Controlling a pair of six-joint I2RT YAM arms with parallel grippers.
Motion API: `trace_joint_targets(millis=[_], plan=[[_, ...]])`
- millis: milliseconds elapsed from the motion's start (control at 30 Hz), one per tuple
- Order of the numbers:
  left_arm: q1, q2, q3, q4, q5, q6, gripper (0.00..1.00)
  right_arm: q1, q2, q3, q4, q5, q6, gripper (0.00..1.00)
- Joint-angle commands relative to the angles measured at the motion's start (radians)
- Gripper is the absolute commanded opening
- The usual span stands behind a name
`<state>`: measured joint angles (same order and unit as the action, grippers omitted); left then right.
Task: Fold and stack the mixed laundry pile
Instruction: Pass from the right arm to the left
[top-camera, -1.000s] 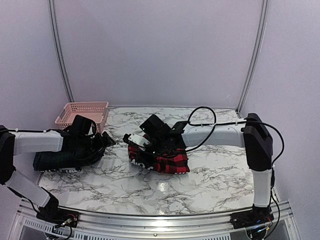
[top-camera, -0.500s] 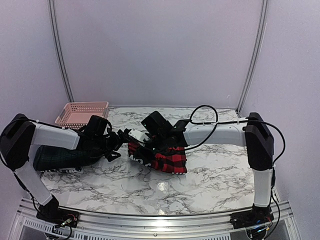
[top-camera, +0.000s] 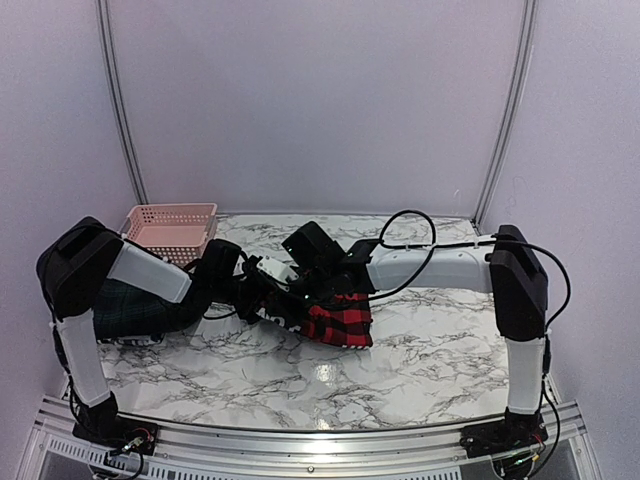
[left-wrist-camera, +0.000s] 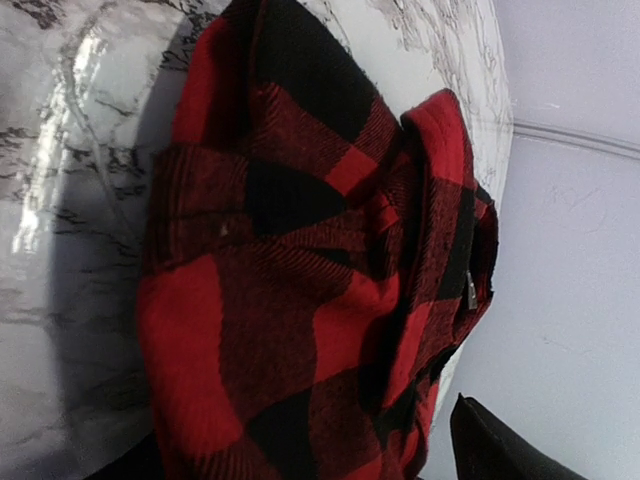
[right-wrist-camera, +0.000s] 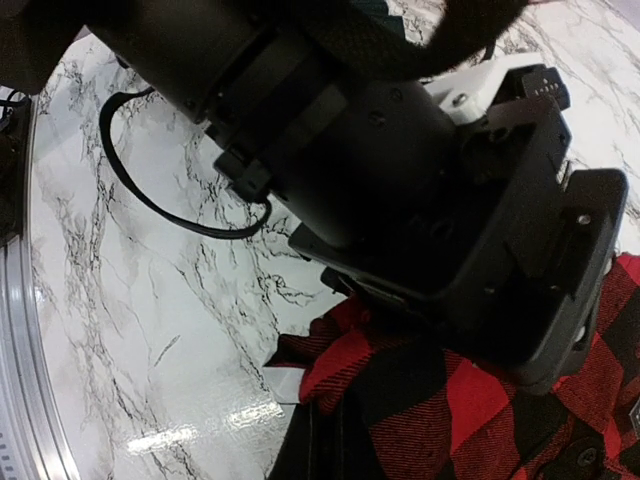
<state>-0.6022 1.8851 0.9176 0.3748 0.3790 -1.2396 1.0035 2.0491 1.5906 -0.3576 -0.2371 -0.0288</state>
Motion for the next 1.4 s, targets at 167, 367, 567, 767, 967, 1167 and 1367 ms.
trace_joint_targets(millis=[167, 367, 567, 767, 967, 1167, 1367], plan=[[-0.01, 0.129, 0.027, 0.151, 0.094, -0.044, 0.57, 0.017, -0.007, 0.059, 0.033, 0.004, 0.01, 0.0], [-0.005, 0.099, -0.002, 0.126, 0.07, -0.006, 0.13, 0.017, -0.034, 0.049, 0.017, 0.018, 0.008, 0.08], [-0.009, 0.055, 0.002, -0.005, 0.073, 0.091, 0.0, 0.001, -0.119, -0.05, 0.024, 0.042, 0.023, 0.3], [-0.028, 0.016, 0.145, -0.331, -0.009, 0.3, 0.0, -0.013, -0.224, -0.165, 0.019, 0.082, 0.053, 0.46], [-0.053, 0.006, 0.356, -0.714, -0.18, 0.526, 0.0, -0.028, -0.358, -0.277, 0.015, 0.141, 0.078, 0.74], [-0.059, -0.044, 0.442, -0.957, -0.291, 0.689, 0.0, -0.06, -0.489, -0.351, 0.005, 0.204, 0.107, 0.98], [-0.057, -0.162, 0.444, -1.089, -0.419, 0.761, 0.0, -0.121, -0.591, -0.435, 0.029, 0.195, 0.146, 0.99]])
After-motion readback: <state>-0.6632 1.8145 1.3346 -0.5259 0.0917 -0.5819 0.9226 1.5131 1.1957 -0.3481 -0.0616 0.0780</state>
